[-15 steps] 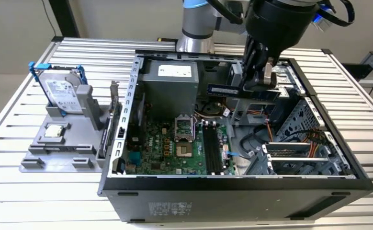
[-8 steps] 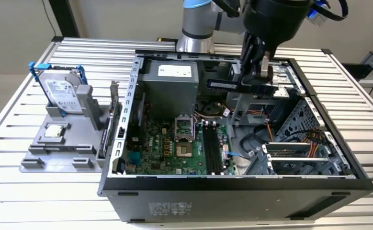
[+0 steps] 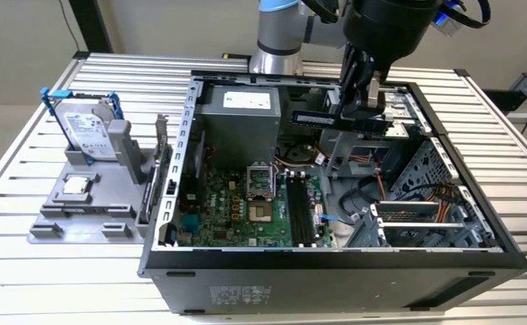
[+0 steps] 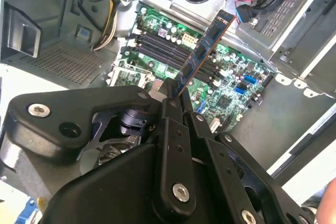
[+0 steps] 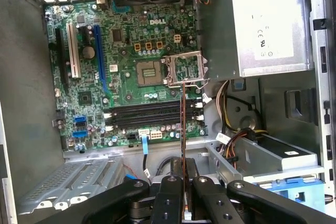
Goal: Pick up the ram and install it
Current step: 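Pick up the ram and move it above insertion slot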
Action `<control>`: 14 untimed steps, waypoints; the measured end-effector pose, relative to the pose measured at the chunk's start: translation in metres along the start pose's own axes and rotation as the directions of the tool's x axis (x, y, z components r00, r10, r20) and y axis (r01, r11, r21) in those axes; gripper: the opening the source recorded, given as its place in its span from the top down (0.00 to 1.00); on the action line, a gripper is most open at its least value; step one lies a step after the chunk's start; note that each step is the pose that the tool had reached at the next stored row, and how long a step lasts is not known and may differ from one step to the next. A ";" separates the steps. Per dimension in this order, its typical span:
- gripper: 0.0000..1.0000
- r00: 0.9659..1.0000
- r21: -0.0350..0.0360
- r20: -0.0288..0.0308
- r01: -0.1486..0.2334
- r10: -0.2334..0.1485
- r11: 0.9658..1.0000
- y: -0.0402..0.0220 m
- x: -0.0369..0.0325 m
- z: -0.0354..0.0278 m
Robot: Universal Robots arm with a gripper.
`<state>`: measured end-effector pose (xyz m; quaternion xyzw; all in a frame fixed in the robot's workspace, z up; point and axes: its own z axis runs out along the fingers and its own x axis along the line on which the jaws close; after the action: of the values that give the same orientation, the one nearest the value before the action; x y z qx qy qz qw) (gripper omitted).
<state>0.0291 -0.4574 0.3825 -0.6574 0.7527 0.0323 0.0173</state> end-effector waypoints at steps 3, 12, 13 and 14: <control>1.00 1.000 0.000 0.000 0.000 0.000 1.000 0.0000 0.0000 0.0000; 1.00 1.000 0.001 0.000 -0.013 0.013 1.000 0.0002 0.0001 0.0000; 1.00 1.000 0.001 0.000 -0.021 0.021 1.000 0.0002 0.0002 0.0000; 1.00 1.000 0.002 0.001 -0.029 0.029 1.000 0.0002 0.0003 0.0000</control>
<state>0.0289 -0.4577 0.3825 -0.6464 0.7621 0.0320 0.0177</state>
